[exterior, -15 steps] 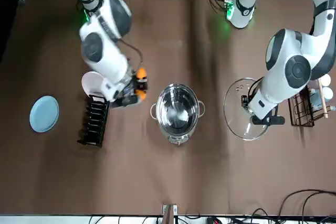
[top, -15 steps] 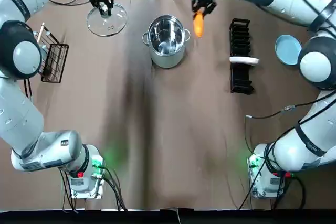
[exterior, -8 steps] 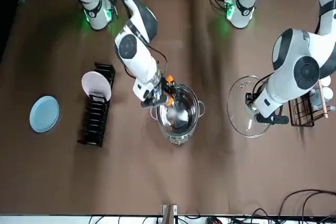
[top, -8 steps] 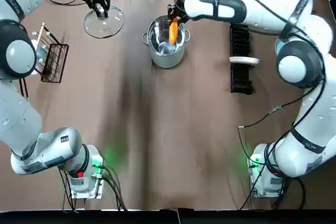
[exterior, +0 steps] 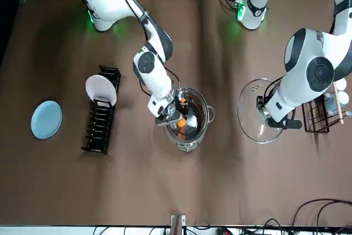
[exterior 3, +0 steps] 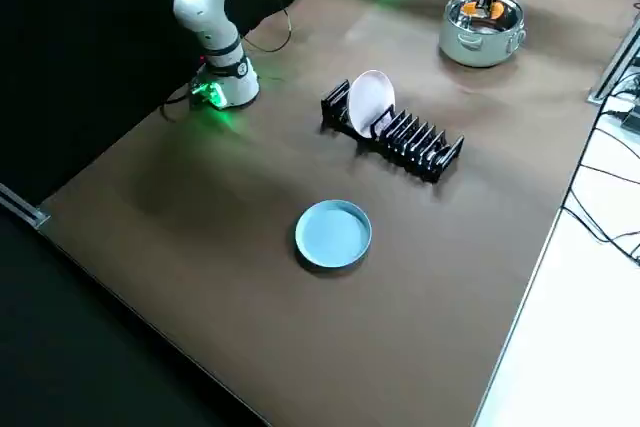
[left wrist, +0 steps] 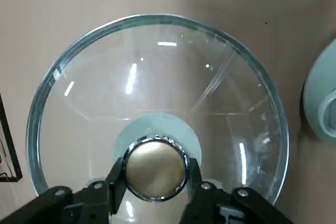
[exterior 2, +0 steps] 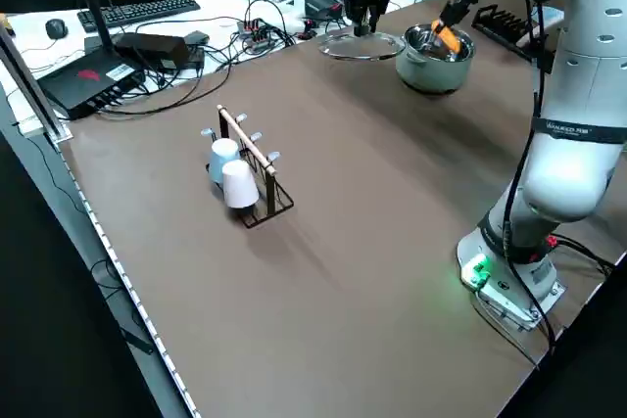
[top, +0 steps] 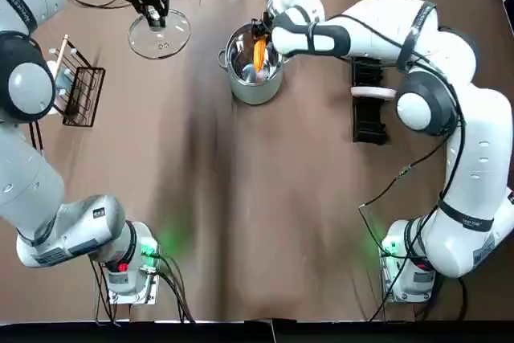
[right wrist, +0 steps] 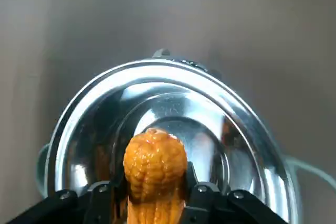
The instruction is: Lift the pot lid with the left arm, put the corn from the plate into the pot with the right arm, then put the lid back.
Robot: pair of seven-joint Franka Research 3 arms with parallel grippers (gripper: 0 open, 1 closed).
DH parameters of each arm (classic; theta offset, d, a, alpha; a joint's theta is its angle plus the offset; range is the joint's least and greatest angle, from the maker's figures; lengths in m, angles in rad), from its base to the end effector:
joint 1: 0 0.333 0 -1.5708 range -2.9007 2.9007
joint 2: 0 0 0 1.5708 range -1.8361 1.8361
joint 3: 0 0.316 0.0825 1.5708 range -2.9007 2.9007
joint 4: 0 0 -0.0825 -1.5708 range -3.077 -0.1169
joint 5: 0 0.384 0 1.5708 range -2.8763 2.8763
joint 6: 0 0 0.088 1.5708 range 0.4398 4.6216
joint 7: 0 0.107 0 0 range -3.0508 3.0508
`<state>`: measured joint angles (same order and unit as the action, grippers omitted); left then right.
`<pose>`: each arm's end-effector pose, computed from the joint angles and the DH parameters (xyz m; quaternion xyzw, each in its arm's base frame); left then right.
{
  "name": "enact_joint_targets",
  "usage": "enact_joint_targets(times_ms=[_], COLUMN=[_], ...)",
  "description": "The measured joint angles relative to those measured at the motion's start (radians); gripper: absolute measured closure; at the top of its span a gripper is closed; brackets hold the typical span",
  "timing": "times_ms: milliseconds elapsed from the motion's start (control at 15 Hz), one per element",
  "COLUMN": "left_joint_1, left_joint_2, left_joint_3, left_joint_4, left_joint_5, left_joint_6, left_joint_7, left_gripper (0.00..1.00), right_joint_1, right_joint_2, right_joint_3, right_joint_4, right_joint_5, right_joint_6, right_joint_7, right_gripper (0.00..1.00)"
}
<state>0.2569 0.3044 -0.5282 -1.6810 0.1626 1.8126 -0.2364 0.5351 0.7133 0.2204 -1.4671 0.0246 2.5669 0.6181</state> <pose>0.6109 -0.1270 0.4325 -0.9972 0.0369 0.0620 0.0173 0.5728 0.4894 0.3091 -0.9771 -0.0185 -0.1070 0.1830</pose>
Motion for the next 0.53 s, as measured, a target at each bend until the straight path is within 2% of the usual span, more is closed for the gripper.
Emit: enact_joint_targets(times_ms=[200,467,533], left_joint_1=[0.000,0.001,0.001], left_joint_2=[-0.001,-0.001,-0.002], left_joint_3=[0.000,0.000,0.000], left_joint_4=[-0.002,-0.004,-0.004], left_joint_5=[0.000,0.000,0.000], left_joint_6=[0.000,0.000,0.000], left_joint_7=[0.000,0.000,0.000], left_gripper=[0.50,0.50,0.50], right_joint_1=[0.016,0.040,0.043], right_joint_2=[0.052,0.097,0.098], right_joint_3=[-0.002,-0.002,-0.002], right_joint_4=[0.002,0.004,0.005], right_joint_5=[-0.051,-0.063,-0.063], right_joint_6=[0.037,0.049,0.060], right_joint_7=[0.001,0.002,0.002], right_gripper=[0.55,0.55,0.50])
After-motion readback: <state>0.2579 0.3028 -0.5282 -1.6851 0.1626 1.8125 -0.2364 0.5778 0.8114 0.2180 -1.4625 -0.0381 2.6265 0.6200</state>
